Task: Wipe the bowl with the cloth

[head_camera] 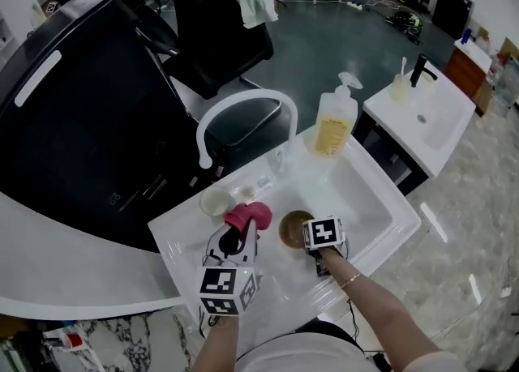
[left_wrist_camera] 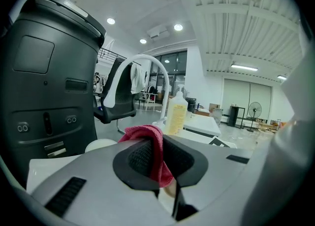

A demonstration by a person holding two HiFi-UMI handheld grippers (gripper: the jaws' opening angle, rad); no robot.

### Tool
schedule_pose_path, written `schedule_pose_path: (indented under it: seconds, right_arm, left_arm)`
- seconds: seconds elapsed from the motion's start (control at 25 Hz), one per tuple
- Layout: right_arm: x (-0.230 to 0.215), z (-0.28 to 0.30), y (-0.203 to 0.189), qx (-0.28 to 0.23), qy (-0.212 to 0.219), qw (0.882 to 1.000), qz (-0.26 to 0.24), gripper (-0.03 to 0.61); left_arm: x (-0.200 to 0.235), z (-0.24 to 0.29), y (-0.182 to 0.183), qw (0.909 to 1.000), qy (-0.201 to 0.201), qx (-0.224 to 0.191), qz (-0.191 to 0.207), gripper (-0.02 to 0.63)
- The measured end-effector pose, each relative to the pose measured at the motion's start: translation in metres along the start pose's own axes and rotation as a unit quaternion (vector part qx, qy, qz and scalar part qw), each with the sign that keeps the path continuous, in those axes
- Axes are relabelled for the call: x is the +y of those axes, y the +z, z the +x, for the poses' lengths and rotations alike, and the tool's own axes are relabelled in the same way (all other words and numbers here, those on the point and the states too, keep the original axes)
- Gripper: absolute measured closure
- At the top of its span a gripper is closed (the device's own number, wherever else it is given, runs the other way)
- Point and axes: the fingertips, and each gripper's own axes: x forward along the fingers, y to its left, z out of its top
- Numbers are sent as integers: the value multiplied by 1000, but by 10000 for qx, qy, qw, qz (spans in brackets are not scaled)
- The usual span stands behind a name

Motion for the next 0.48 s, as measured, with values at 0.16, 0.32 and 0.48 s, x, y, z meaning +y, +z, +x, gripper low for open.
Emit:
schedule_pose_path:
  seconds: [0.16,0.32,0.48]
  right_arm:
    - [6,17,-7,216,85,9997,-36,560]
    - [7,31,-14,384,96,9992,-36,560]
    - [4,40,-19,517,24,9986,-118,559]
  left_arm:
    - [10,0,-2,9999,105,23,-72,567]
    - [19,0,-5,9996,232,53,-132,566]
    - [25,1,-9,9994,255,134,-209,567]
